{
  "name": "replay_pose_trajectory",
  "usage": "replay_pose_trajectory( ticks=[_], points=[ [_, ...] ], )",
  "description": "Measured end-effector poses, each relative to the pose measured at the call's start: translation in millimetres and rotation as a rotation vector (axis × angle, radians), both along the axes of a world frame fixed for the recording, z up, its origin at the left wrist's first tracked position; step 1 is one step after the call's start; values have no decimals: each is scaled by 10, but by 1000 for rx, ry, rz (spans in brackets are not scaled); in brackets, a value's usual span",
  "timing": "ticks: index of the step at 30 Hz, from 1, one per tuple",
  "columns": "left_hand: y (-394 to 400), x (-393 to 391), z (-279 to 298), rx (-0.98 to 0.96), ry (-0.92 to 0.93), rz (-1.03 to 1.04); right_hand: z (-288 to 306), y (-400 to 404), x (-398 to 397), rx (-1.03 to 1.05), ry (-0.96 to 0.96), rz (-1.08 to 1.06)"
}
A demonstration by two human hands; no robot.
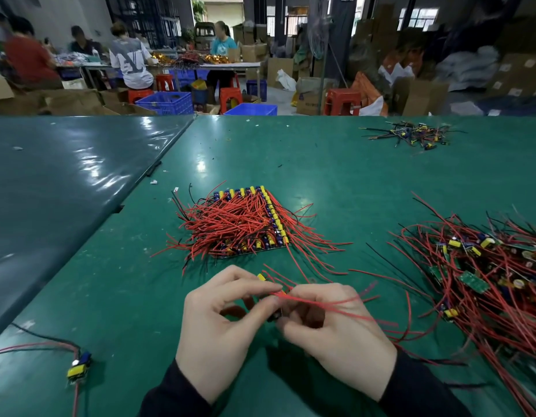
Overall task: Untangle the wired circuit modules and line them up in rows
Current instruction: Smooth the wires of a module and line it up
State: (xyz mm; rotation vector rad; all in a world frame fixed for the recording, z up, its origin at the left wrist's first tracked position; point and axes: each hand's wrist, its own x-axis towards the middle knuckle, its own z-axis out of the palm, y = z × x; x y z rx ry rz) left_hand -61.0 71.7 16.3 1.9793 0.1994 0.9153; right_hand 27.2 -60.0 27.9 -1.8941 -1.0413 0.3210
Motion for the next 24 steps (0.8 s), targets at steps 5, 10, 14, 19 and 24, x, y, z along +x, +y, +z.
replay_pose_trajectory(
  ticks=[5, 10, 14, 19, 24],
  points=[
    [53, 19, 27, -436, -45, -59, 45, -7, -22, 38, 68, 49],
    [200, 35, 43, -735, -99, 114, 36, -31, -38, 2, 158, 142],
    [231, 29, 63, -691, -115, 155, 75, -31, -98, -77, 268, 291],
    [130, 2, 103, -467, -42, 82, 130, -46, -39, -152, 425, 357],
    [28, -5, 105, -375, -9, -21, 155, -29, -30, -31, 763, 310]
  ],
)
